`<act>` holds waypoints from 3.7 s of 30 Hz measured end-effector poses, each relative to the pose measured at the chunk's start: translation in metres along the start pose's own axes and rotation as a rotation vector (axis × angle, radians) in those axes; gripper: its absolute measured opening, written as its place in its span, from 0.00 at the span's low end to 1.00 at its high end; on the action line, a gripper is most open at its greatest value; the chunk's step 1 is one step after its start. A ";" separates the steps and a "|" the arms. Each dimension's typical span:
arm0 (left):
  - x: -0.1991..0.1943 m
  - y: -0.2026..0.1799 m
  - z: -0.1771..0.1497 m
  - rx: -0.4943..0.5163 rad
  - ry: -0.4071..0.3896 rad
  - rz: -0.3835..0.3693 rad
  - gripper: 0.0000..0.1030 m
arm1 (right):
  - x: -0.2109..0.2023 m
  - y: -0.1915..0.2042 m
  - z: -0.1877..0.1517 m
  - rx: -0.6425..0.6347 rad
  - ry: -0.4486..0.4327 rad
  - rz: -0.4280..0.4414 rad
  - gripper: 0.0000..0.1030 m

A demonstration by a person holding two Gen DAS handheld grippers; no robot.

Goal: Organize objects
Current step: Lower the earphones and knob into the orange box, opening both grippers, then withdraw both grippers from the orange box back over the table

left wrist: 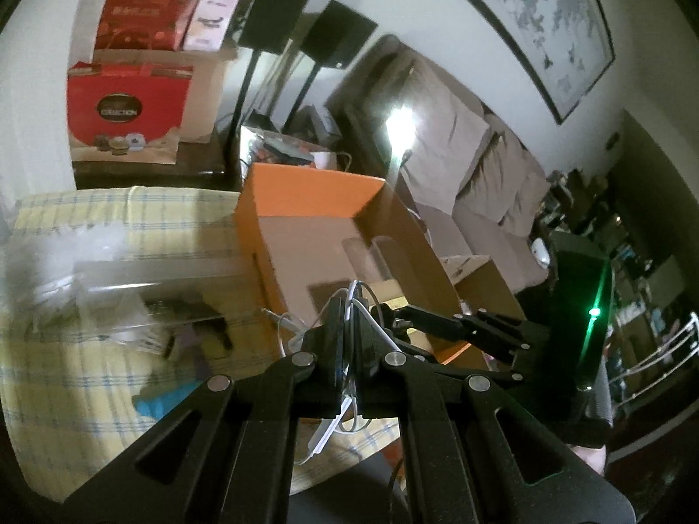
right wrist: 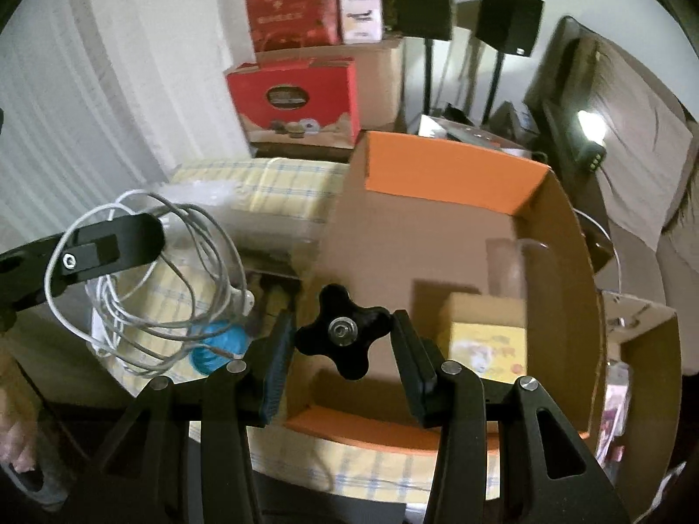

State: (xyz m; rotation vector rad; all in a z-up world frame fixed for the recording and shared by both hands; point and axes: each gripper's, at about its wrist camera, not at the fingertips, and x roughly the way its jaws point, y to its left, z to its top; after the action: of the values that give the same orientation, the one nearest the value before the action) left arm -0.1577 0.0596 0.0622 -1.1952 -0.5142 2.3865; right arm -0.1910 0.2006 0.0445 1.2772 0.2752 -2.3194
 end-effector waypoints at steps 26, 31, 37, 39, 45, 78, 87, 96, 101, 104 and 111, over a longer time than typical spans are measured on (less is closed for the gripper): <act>0.112 -0.032 -0.015 0.147 0.195 0.265 0.03 | 0.008 -0.070 -0.035 0.109 0.011 0.046 0.44; 0.119 -0.028 -0.023 0.160 0.204 0.301 0.03 | 0.012 -0.077 -0.038 0.139 0.014 0.068 0.44; 0.125 -0.020 -0.025 0.119 0.232 0.272 0.04 | 0.019 -0.079 -0.042 0.165 0.033 0.136 0.44; 0.125 -0.019 -0.023 0.100 0.230 0.260 0.05 | 0.023 -0.076 -0.045 0.155 0.043 0.133 0.44; 0.126 -0.026 -0.010 0.073 0.225 0.200 0.11 | 0.026 -0.073 -0.048 0.158 0.054 0.140 0.44; 0.049 -0.007 -0.021 0.125 0.065 0.368 0.87 | 0.037 -0.052 -0.048 0.156 0.050 0.133 0.46; 0.016 0.011 -0.035 0.089 0.011 0.412 0.94 | 0.015 -0.044 -0.041 0.151 -0.045 0.067 0.69; -0.010 0.022 -0.045 0.079 -0.027 0.456 0.94 | 0.005 -0.033 -0.037 0.138 -0.086 0.049 0.89; -0.020 0.030 -0.049 0.062 -0.037 0.457 1.00 | -0.003 -0.023 -0.035 0.124 -0.107 0.050 0.98; -0.026 0.033 -0.051 0.058 -0.048 0.464 1.00 | -0.007 -0.015 -0.033 0.113 -0.120 0.052 1.00; -0.044 0.044 -0.057 0.054 -0.072 0.486 1.00 | -0.011 0.003 -0.029 0.092 -0.134 0.063 1.00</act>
State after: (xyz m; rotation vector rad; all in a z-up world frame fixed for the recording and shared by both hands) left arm -0.0962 0.0077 0.0372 -1.3337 -0.1900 2.8331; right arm -0.1629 0.2123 0.0385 1.1494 0.0839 -2.3740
